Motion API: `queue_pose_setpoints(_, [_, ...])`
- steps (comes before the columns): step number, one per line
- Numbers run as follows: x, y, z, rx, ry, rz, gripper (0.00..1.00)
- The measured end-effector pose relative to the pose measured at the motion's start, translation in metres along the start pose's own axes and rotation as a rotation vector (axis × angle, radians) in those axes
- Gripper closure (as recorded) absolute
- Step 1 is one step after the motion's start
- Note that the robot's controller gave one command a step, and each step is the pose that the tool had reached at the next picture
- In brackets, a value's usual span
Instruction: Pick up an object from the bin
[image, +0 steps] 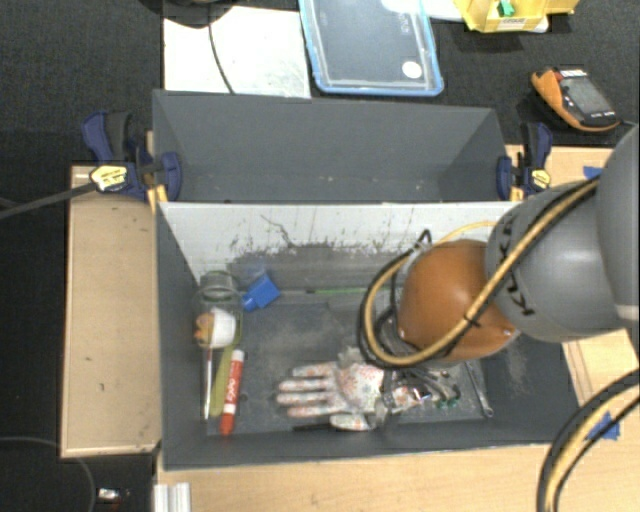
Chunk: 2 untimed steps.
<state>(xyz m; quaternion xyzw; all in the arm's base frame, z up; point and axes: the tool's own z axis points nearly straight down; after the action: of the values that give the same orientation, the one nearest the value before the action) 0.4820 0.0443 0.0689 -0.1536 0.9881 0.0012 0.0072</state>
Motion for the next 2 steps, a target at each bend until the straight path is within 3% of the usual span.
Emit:
queue_pose_setpoints(1, [-0.0133,-0.011,-0.0027,0.002,-0.004,0.311,1.0])
queue_pose_setpoints(2, [-0.0133,-0.011,-0.0029,0.002,-0.004,0.311,1.0])
